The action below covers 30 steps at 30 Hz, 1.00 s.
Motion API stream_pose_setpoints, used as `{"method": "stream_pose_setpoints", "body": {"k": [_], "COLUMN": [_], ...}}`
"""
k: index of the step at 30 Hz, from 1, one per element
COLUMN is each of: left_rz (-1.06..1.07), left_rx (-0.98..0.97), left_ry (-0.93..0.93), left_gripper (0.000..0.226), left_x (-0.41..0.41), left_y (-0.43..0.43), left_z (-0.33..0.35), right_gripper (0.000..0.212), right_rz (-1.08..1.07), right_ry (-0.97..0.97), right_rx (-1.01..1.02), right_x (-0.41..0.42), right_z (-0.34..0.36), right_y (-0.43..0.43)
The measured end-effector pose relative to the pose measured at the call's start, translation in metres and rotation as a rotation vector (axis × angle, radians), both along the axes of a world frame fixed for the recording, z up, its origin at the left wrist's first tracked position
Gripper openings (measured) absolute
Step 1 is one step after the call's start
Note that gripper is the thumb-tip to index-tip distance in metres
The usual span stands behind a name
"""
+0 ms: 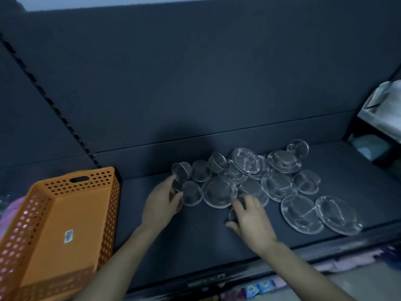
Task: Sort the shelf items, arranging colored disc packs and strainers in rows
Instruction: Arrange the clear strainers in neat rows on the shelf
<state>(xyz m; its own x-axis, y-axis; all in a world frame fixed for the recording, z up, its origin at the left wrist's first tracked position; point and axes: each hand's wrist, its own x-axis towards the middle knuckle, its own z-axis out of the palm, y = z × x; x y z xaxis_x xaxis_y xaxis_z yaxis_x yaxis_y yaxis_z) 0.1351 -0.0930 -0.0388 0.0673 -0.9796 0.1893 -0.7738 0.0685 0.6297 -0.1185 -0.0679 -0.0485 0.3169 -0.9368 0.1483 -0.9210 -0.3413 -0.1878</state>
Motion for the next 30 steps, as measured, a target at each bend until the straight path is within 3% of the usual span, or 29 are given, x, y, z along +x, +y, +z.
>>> {"method": "stream_pose_setpoints", "body": {"k": [2, 5, 10, 16, 21, 26, 30], "left_rz": [0.071, 0.035, -0.073, -0.110, -0.182, -0.158, 0.011], "left_rx": [0.008, 0.212, 0.189, 0.123, 0.137, 0.087, 0.033], "left_ry": [-0.090, -0.058, 0.012, 0.038, 0.181, 0.280, 0.395], "left_gripper": [0.062, 0.076, 0.077, 0.078, 0.085, 0.059, 0.043], "left_x": [-0.001, -0.002, -0.016, -0.031, -0.041, -0.041, -0.029], "left_y": [-0.010, -0.023, -0.043, -0.057, -0.056, -0.050, -0.044], "left_z": [-0.004, -0.012, -0.019, -0.023, -0.024, -0.021, -0.021], "right_gripper": [0.077, 0.091, 0.082, 0.076, 0.077, 0.080, 0.076], "right_rz": [-0.015, -0.056, -0.158, -0.234, -0.271, -0.278, -0.229], "right_ry": [0.006, 0.042, 0.023, 0.027, 0.006, -0.007, -0.043], "right_rx": [-0.022, 0.098, 0.237, 0.230, 0.239, 0.251, 0.162], "right_x": [-0.001, 0.001, 0.003, -0.003, -0.016, -0.022, -0.013], "right_z": [-0.001, -0.007, -0.018, -0.020, -0.016, -0.011, -0.004], "right_y": [-0.001, -0.007, -0.020, -0.027, -0.025, -0.027, -0.029]}}
